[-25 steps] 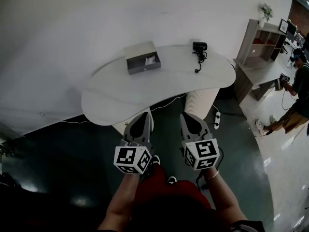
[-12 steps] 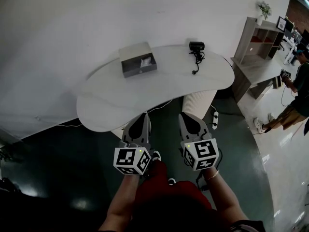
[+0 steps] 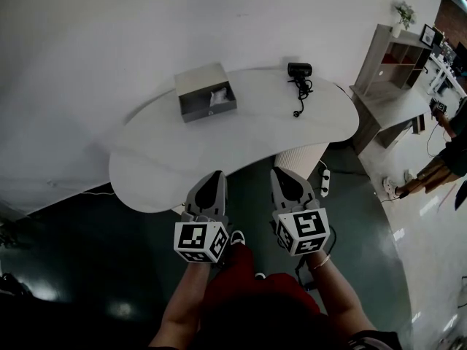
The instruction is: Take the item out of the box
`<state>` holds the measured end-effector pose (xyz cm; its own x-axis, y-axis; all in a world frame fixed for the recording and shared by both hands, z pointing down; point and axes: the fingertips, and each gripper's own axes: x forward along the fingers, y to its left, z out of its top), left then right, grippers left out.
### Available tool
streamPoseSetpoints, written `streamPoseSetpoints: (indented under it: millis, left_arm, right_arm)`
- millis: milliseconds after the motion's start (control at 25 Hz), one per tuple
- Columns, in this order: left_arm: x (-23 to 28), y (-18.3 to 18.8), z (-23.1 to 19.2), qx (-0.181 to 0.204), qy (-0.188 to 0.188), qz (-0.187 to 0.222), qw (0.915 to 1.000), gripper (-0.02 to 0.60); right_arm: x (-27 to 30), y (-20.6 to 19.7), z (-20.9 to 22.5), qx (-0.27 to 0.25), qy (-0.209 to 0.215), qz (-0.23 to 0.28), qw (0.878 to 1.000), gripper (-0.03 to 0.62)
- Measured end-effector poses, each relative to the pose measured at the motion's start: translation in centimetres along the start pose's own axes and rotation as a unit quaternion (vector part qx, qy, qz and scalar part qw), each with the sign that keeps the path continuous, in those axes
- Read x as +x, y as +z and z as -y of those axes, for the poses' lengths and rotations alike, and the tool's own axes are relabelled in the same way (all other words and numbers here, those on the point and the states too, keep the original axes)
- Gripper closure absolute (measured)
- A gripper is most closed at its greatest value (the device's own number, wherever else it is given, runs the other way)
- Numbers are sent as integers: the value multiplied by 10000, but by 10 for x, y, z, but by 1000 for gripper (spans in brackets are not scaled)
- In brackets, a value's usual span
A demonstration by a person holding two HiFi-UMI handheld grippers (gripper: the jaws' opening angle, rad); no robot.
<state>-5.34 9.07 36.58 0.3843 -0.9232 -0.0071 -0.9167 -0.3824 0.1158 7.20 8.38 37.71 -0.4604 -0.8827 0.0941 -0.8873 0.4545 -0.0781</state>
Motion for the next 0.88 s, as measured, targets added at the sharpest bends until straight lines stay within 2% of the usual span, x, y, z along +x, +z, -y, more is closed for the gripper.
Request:
streamPoseSetpoints:
  millis: [320,880]
  left_arm:
    - [47,-11,-33,-12,-59,-170,9998,560]
    - [111,-8,-103,-190,-73,-235,9995,560]
  right_arm:
    - [52,-1,16,113,-102,-101,9998,579]
    - [138,2,18,149,-179,-216,9995,579]
